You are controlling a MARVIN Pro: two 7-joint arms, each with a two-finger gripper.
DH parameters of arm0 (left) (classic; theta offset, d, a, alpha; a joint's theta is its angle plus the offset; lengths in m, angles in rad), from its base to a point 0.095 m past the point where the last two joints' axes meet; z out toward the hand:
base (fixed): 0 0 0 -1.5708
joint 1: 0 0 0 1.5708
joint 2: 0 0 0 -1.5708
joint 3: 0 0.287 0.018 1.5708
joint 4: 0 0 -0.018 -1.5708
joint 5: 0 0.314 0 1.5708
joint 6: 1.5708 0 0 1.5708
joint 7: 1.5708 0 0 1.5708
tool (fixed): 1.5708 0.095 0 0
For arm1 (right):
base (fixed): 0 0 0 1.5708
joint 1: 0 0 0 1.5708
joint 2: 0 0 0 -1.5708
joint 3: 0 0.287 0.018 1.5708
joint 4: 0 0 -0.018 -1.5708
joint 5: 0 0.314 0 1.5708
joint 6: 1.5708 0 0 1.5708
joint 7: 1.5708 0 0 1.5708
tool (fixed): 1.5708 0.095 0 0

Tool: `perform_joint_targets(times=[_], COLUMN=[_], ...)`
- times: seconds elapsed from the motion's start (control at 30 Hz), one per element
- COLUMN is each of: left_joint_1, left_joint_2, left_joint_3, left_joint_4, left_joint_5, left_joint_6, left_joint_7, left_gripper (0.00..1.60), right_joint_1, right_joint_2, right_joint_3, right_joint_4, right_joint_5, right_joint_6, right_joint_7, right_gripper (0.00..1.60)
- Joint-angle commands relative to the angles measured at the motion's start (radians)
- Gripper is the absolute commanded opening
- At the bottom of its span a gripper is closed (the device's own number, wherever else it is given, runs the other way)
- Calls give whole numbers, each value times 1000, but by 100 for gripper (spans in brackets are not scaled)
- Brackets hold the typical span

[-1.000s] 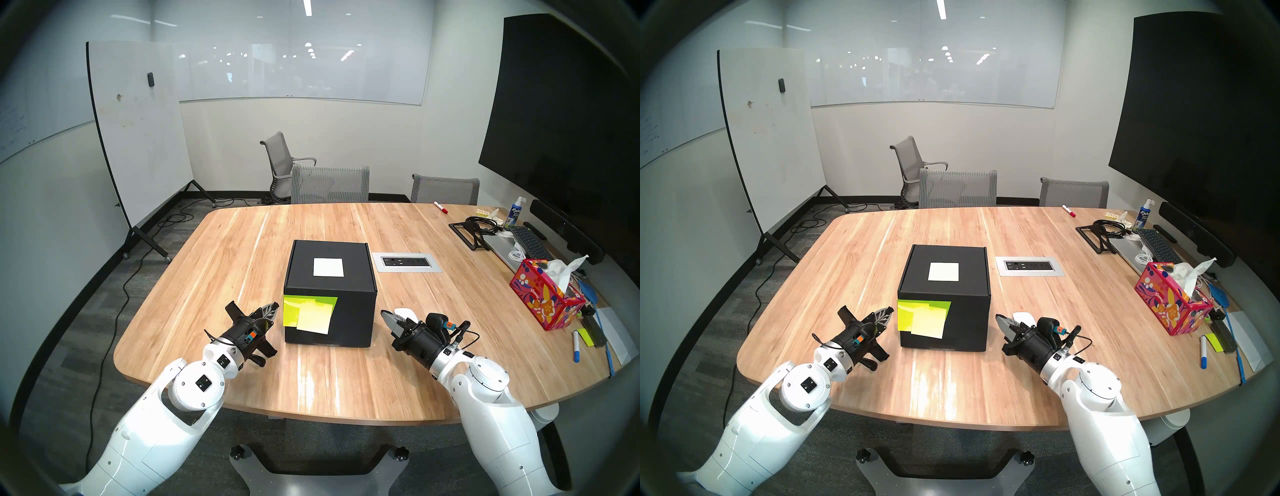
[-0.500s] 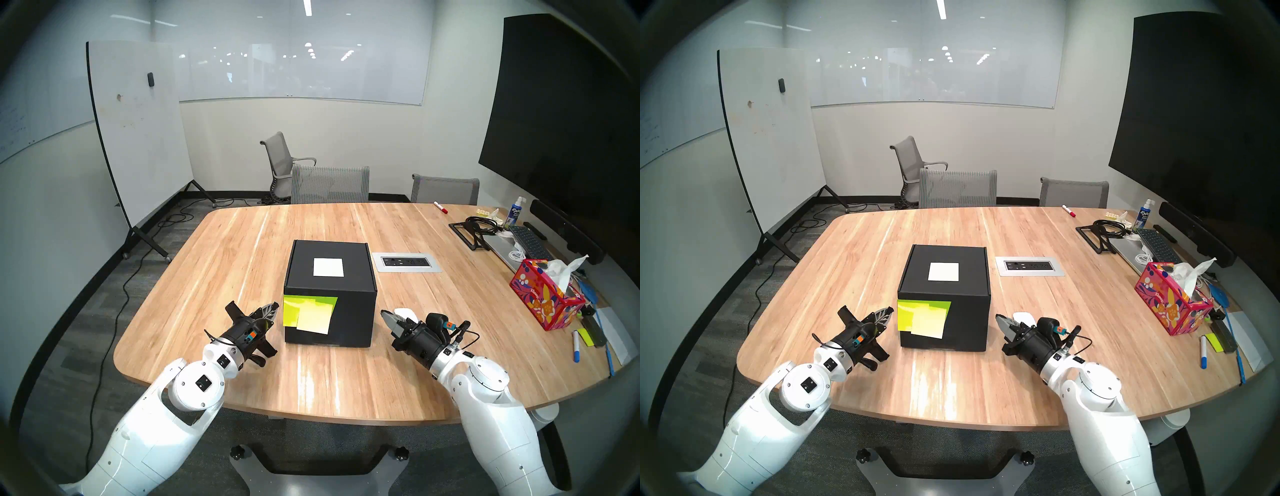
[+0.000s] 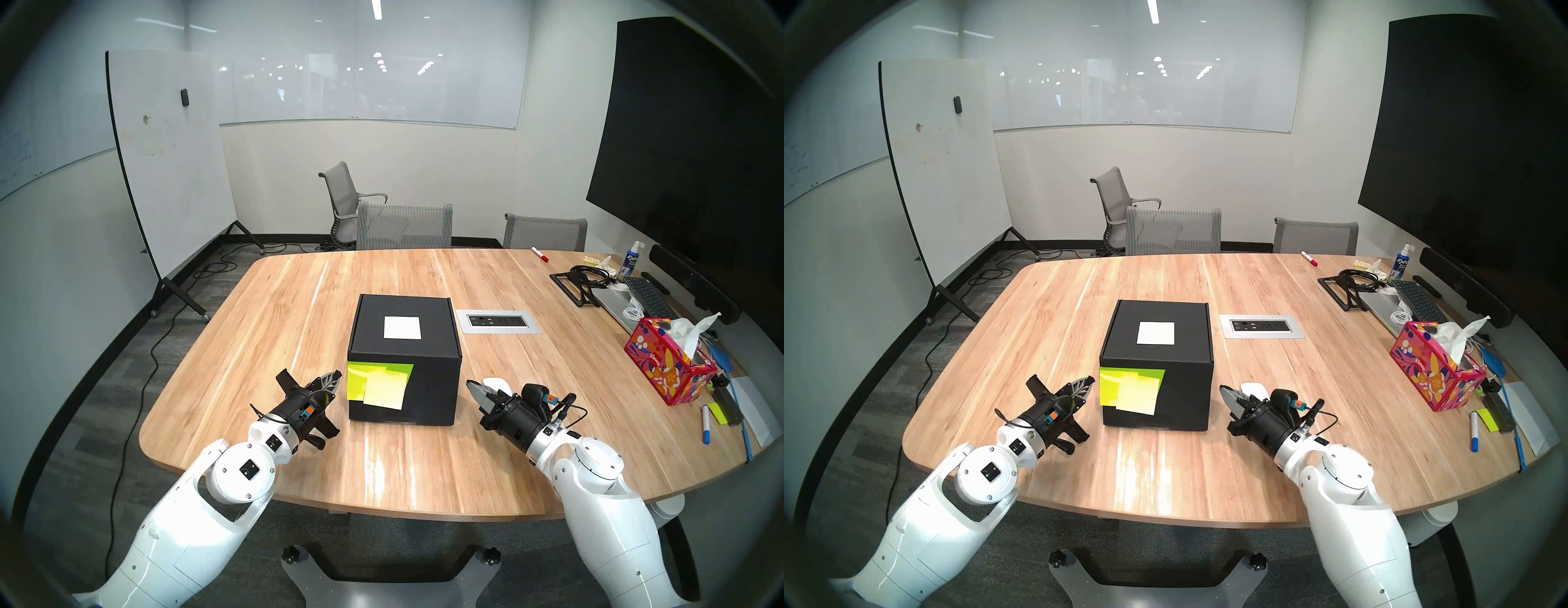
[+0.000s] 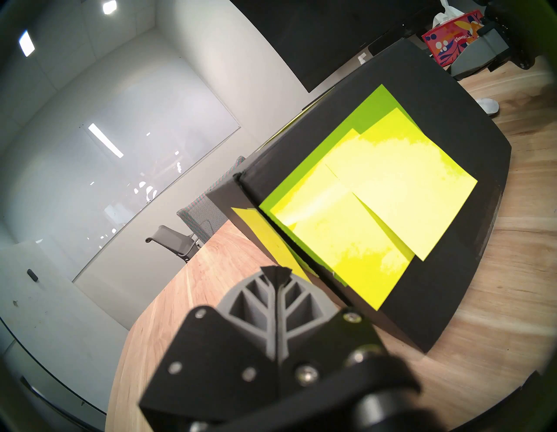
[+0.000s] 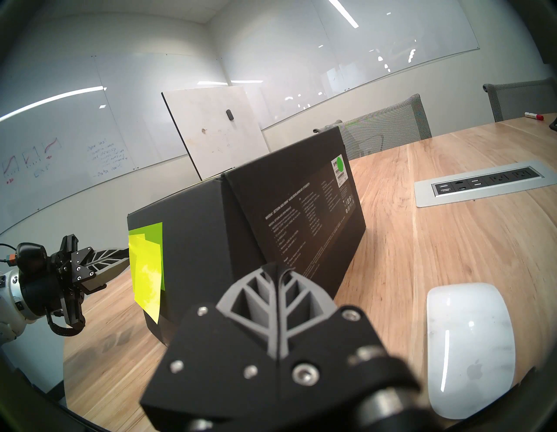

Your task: Open the box and place the mouse inside

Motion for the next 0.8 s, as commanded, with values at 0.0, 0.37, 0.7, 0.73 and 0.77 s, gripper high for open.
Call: perform_joint_targets(times=[0.0, 0.37, 0.7, 0.73, 0.77], left_joint_1=[-5, -5, -5, -5, -5], left_joint_2=[1, 1, 1, 1, 1], left_joint_3=[-1, -1, -1, -1, -1], left_joint_4=[-17, -17, -17, -17, -17], left_joint_5=[3, 3, 3, 3, 3], left_joint_6=[-5, -5, -5, -5, -5], left_joint_7=[2, 2, 2, 2, 2], left_gripper=[0, 0, 0, 0, 0], right_joint_1=[11, 11, 11, 11, 11], right_joint_2=[2, 2, 2, 2, 1], right_joint_3=[0, 0, 0, 0, 0], right_joint_4=[-15, -15, -15, -15, -15], right_joint_5=[-2, -2, -3, -3, -3], right_joint_6=[2, 2, 2, 2, 2], right_joint_7=[0, 1, 1, 1, 1], right_gripper=[0, 0, 0, 0, 0])
